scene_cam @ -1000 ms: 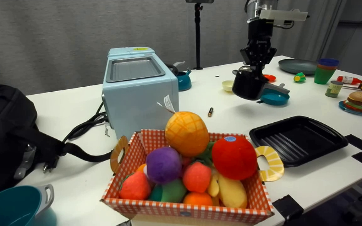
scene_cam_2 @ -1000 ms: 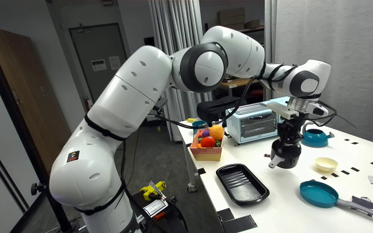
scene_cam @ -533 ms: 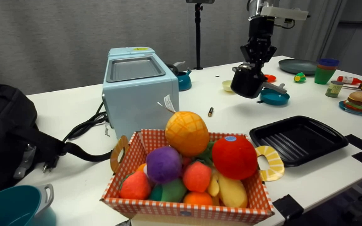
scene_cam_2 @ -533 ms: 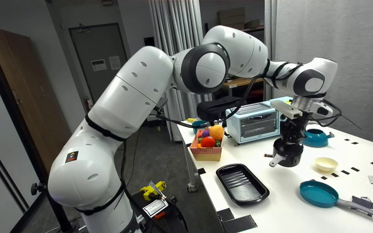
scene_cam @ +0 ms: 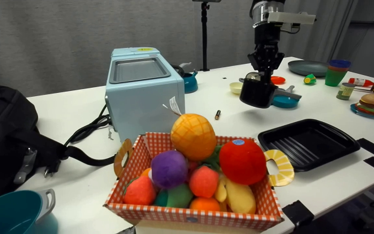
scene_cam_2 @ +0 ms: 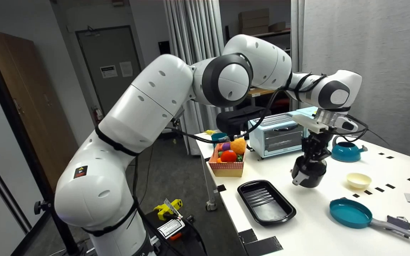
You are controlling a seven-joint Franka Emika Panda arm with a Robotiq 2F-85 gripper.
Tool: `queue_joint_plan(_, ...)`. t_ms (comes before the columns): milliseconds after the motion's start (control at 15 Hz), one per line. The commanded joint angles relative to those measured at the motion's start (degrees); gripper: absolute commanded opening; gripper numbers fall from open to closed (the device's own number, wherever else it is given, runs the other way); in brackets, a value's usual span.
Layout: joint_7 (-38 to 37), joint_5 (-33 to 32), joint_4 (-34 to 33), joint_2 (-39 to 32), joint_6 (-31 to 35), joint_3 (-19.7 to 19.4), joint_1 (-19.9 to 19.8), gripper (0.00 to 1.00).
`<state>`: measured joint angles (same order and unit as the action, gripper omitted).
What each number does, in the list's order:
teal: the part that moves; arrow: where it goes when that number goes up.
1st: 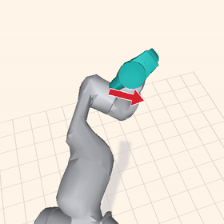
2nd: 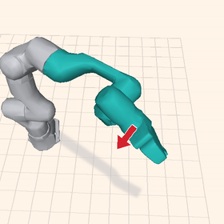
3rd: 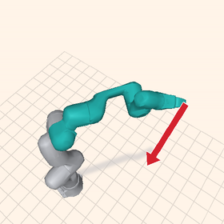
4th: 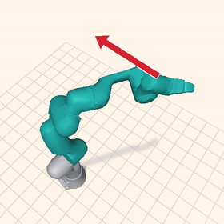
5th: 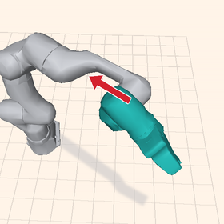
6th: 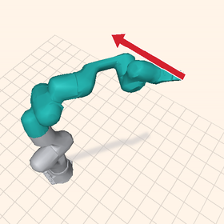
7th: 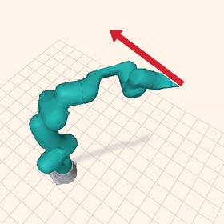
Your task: Remove the lid from the black pot and put it on the blue pot
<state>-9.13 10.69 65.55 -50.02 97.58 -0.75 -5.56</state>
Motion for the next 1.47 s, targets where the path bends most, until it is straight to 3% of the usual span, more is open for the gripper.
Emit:
queue_joint_plan(0,3.7,3.1,-5.0,-2.5,-5.7,2.6,-2.7,0.04)
queue_joint_plan(67,-1.6,-2.7,-3.6,-2.1,-0.7,-1.6,1.4,0.04)
queue_joint_plan(133,2.9,1.3,-4.8,-2.5,-4.3,1.3,-1.6,0.04)
queue_joint_plan(200,1.1,2.4,-5.6,-3.0,-6.7,1.5,-1.7,0.04)
queue_joint_plan(267,-1.9,-4.3,-3.4,-1.9,0.8,-2.8,2.4,0.04)
queue_joint_plan(333,2.9,3.5,-6.8,-3.4,-8.7,2.5,-2.9,0.04)
queue_joint_plan(400,-1.9,-5.1,-4.3,-2.4,0.1,-3.2,2.5,0.04)
queue_joint_plan(467,-0.4,-0.4,-5.8,-2.8,-5.0,-0.1,-0.3,0.04)
queue_joint_plan(867,-5.0,-2.2,-4.8,-2.2,1.0,-2.7,0.2,0.04)
queue_joint_plan(1400,-12.6,0.4,-5.1,-4.0,-0.3,-5.7,-5.0,0.04)
